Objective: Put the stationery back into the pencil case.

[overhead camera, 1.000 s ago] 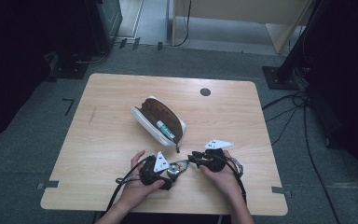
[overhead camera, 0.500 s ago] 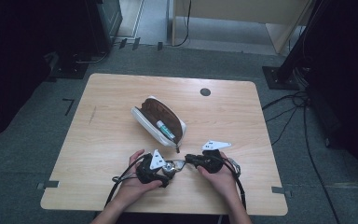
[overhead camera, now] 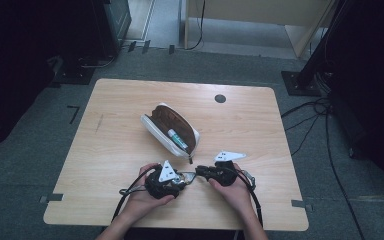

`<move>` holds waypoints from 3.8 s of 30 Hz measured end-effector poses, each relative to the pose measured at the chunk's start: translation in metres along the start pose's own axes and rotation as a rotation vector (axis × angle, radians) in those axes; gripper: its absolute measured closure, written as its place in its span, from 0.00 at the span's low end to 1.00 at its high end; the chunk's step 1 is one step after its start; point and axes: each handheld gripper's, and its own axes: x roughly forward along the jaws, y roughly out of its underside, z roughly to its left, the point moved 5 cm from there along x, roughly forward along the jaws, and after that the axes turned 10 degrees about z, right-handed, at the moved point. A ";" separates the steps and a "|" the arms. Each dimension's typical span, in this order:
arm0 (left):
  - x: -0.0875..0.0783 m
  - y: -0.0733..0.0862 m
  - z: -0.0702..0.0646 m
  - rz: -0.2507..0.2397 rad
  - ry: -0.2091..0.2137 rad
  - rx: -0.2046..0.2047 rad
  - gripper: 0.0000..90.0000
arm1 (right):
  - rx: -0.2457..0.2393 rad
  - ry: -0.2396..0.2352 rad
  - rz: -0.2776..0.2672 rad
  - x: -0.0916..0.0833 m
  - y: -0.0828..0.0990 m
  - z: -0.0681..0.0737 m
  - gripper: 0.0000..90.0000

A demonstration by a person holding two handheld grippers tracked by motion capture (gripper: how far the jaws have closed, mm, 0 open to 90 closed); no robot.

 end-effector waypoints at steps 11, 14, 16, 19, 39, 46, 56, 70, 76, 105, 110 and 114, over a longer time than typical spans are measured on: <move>-0.003 0.001 0.008 -0.012 0.092 -0.058 0.47 | -0.037 -0.050 0.033 0.003 0.000 0.004 0.72; -0.004 0.001 0.011 -0.013 0.115 -0.078 0.47 | -0.054 -0.060 0.046 0.004 0.000 0.005 0.69; -0.005 0.002 0.012 -0.013 0.125 -0.085 0.47 | -0.065 -0.056 0.049 0.004 0.000 0.006 0.69; -0.006 0.002 0.015 -0.010 0.148 -0.099 0.47 | -0.120 -0.044 0.057 0.005 -0.001 0.009 0.68; -0.027 0.000 0.032 -0.022 0.173 -0.158 0.47 | -0.432 0.032 -0.056 0.007 -0.004 0.033 0.59; -0.032 -0.001 0.034 -0.008 0.192 -0.177 0.47 | -0.542 0.103 -0.113 0.010 -0.006 0.039 0.53; -0.035 -0.003 0.034 -0.011 0.214 -0.191 0.47 | -0.678 0.161 -0.100 0.014 -0.003 0.043 0.53; -0.036 -0.004 0.036 -0.012 0.224 -0.216 0.47 | -0.815 0.234 -0.099 0.021 -0.001 0.047 0.66; -0.034 -0.003 0.039 -0.011 0.219 -0.235 0.47 | -0.878 0.284 -0.089 0.026 -0.001 0.049 0.72; -0.035 -0.002 0.044 -0.036 0.240 -0.270 0.46 | -0.874 0.242 -0.090 0.026 -0.001 0.051 0.88; -0.036 -0.003 0.044 -0.042 0.241 -0.276 0.46 | -0.863 0.247 -0.091 0.026 -0.001 0.051 0.87; -0.036 -0.003 0.045 -0.042 0.241 -0.281 0.46 | -0.861 0.253 -0.093 0.026 -0.002 0.051 0.87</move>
